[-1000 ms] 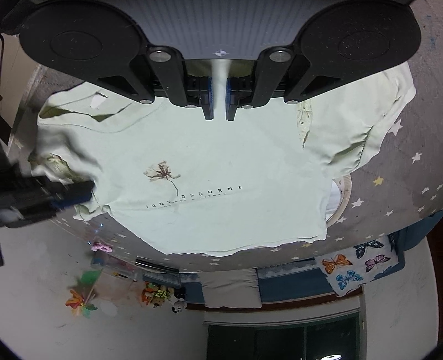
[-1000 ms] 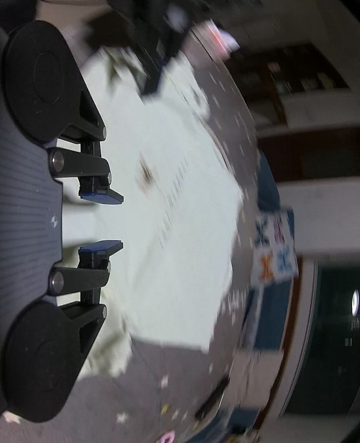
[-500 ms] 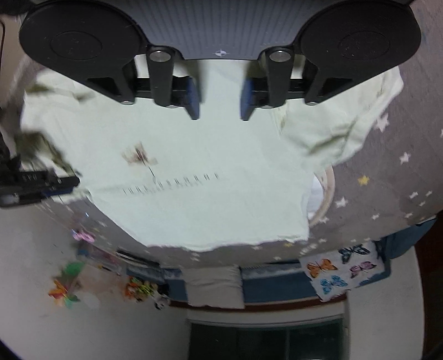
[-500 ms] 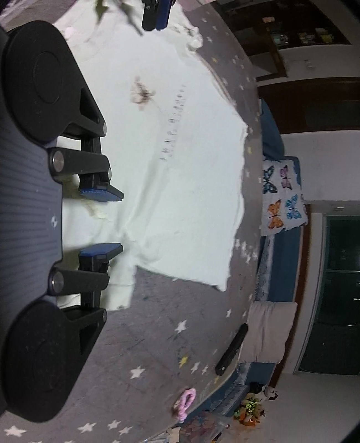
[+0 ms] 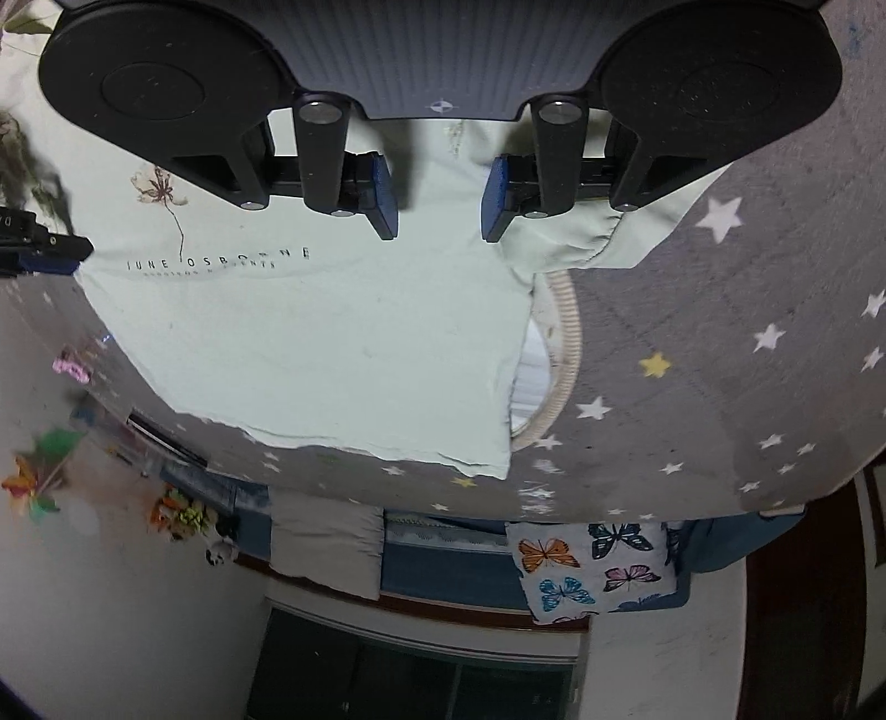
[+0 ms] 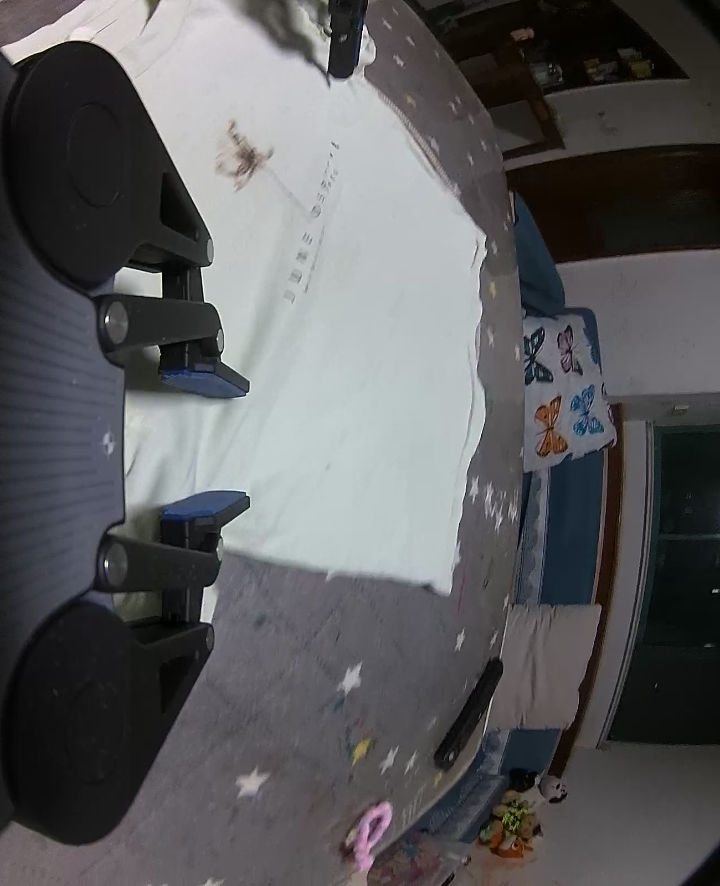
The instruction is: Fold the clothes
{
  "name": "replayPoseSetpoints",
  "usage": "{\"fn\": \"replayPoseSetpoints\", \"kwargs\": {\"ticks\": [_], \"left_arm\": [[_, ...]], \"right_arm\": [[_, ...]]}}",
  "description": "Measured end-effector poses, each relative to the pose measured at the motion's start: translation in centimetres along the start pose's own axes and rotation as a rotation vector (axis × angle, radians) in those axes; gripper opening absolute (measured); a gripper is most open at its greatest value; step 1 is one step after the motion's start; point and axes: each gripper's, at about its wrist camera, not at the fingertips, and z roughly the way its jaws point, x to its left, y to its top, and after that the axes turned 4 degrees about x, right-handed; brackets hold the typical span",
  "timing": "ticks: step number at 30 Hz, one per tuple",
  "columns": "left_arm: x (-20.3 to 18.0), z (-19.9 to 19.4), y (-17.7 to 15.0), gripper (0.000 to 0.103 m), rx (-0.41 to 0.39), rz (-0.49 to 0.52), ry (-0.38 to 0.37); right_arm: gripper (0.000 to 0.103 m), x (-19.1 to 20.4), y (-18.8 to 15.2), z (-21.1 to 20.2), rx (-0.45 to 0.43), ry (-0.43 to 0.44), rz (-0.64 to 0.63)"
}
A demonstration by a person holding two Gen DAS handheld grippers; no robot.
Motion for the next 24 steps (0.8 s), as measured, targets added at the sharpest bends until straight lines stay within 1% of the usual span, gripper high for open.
{"fn": "replayPoseSetpoints", "kwargs": {"ticks": [3,8,10,14,16,17,18,19,24], "left_arm": [[0.2,-0.5,-0.3,0.036,-0.007,-0.006,-0.001],[-1.0,-0.5,-0.5,0.047,-0.011,0.029,0.014],[-1.3,-0.5,-0.5,0.049,-0.012,0.036,0.019],[-1.6,-0.6,-0.7,0.053,-0.014,0.047,0.022],[-1.7,-0.7,-0.7,0.055,-0.015,0.054,0.02],[-1.7,-0.6,-0.7,0.057,-0.016,0.058,0.02],[-1.8,-0.6,-0.7,0.057,-0.016,0.064,0.02],[-1.9,-0.6,-0.7,0.059,-0.016,0.069,0.019],[-2.3,-0.5,-1.0,0.066,-0.019,0.099,0.022]], "right_arm": [[0.036,-0.5,-0.2,-0.7,-0.01,-0.01,0.021],[0.037,0.4,0.4,-0.6,-0.035,0.004,0.009],[0.037,1.0,1.0,0.0,-0.037,0.007,-0.007],[0.037,2.5,1.6,1.1,-0.006,0.008,-0.062],[0.039,3.2,1.0,0.9,0.008,0.008,-0.104],[0.041,3.6,0.5,0.5,0.011,0.004,-0.131],[0.047,3.9,0.1,0.0,0.014,0.001,-0.154],[0.049,4.0,-0.5,-0.5,0.018,-0.002,-0.162],[0.05,4.2,-2.9,-3.4,0.04,-0.011,-0.2]]}}
